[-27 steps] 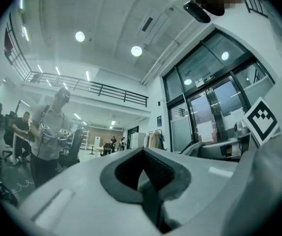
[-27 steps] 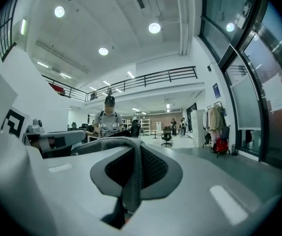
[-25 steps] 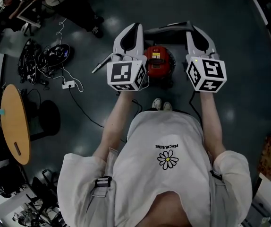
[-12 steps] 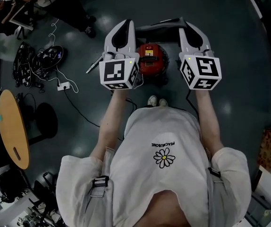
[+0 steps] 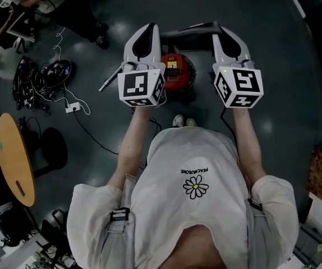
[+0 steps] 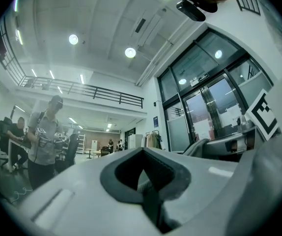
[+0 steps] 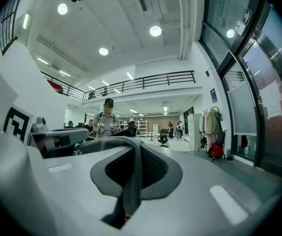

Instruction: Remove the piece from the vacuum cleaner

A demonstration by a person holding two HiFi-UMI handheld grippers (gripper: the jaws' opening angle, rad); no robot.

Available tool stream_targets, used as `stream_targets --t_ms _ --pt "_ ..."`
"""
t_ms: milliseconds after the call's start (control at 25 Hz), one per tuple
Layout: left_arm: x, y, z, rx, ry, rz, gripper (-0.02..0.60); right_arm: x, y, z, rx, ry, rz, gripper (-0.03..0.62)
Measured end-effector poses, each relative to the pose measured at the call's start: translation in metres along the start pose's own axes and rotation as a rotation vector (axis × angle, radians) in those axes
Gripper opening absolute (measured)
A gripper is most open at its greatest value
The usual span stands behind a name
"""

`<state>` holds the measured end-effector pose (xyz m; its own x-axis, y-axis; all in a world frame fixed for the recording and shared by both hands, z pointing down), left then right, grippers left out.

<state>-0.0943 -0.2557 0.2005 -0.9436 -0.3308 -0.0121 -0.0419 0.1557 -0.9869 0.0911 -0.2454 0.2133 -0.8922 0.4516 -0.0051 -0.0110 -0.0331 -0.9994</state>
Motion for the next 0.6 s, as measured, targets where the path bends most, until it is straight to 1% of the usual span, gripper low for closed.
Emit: stream_targets --t_ms 160,280,440,600 --pt "-0.002 -0.003 -0.003 0.009 0.000 -0.017 0.002 -0.001 -0.003 -0.004 0.017 0.014 -0.015 0.037" --pt "-0.006 -0.007 -0.005 0.013 -0.005 -0.007 0.000 -0.003 -0.009 -0.007 0.026 0.021 -0.026 0.037" --pt "-0.012 -0.022 -0.007 0.025 -0.005 -0.003 0.002 -0.006 -0.023 -0.010 0.029 0.026 -0.024 0.037" --pt "-0.014 -0.021 -0.013 0.032 -0.005 0.005 0.001 -0.003 -0.023 -0.015 0.025 0.033 -0.029 0.037"
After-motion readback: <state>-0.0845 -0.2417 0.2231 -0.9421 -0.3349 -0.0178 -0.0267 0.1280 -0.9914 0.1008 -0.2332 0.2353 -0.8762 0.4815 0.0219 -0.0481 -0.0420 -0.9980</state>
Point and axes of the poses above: the fingertips, and each gripper's own axes: z forward along the fingers, x to its left, y out of its top, the point moved 4 cm from there along -z, backward along the fingers, and after that the axes turned 6 degrees about y, right-handed, at the moved point
